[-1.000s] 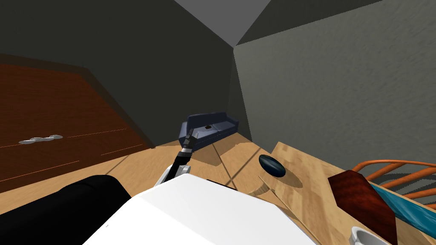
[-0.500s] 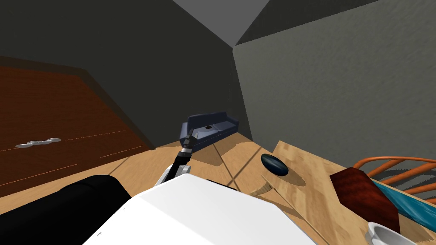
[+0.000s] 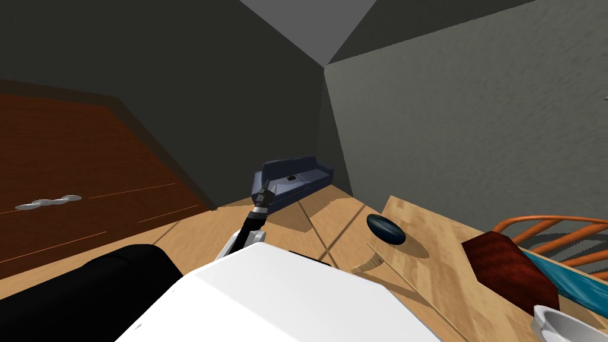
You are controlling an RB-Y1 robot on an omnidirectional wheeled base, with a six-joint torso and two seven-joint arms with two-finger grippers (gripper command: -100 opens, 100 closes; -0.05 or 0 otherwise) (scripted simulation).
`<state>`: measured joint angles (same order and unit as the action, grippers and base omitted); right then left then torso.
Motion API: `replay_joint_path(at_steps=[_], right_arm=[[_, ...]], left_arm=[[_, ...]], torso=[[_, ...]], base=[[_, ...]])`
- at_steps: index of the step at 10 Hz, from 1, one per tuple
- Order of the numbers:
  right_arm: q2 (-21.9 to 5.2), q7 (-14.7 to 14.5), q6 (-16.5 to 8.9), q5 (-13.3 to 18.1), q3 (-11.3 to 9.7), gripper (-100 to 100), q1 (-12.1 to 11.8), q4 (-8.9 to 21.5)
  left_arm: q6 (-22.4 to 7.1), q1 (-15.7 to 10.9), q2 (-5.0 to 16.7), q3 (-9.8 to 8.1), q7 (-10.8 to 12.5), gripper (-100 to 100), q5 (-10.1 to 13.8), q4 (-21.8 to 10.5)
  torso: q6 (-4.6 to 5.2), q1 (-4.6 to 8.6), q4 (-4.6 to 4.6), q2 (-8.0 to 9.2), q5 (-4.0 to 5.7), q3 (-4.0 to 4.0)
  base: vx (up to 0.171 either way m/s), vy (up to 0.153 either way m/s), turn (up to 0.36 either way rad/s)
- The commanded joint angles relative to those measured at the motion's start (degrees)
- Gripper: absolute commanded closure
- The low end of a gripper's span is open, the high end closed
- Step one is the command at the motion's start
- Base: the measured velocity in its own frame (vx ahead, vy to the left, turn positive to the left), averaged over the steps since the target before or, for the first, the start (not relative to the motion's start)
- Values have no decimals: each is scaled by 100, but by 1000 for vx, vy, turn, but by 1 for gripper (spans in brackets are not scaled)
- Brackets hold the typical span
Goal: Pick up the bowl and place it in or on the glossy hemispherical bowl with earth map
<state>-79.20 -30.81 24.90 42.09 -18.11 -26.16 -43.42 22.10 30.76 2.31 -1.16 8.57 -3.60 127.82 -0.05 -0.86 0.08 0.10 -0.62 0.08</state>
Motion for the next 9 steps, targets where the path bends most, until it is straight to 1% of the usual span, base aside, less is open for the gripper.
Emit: replay_joint_path(at_steps=[1,3,4,5,6,7,8,9], right_arm=[[-286,44,2,140,10,100,39,2],[-603,54,59,274,87,100,23,14],[-657,54,59,274,87,100,23,14],[-843,60,89,340,120,100,16,16],[-843,60,89,340,120,100,16,16],[-1026,65,120,403,151,100,9,15],[-1026,65,120,403,151,100,9,15],[-1204,71,152,463,176,100,3,12]], left_arm=[[0,0,0,0,0,0,0,0],[0,0,0,1,0,0,0,0],[0,0,-1,1,0,0,0,0],[0,0,0,0,0,0,0,0],[0,0,0,0,0,0,0,0],[0,0,0,0,0,0,0,0],[0,0,0,0,0,0,0,0],[0,0,0,0,0,0,0,0]], torso=[[0,0,0,0,0,0],[-6,-33,1,5,-13,2],[-8,-42,1,4,-18,2],[-10,-29,1,3,-17,2],[-8,-22,1,2,-22,1],[-9,-13,-1,1,-14,0],[-11,-15,0,-1,-22,-1],[-11,-15,-2,-2,-17,-2]], base=[[-8,131,-39],[-16,144,-35],[-14,95,-13],[-9,71,-9],[-1,42,-12],[-6,57,-20],[-1,45,-9],[-1,56,-23]])
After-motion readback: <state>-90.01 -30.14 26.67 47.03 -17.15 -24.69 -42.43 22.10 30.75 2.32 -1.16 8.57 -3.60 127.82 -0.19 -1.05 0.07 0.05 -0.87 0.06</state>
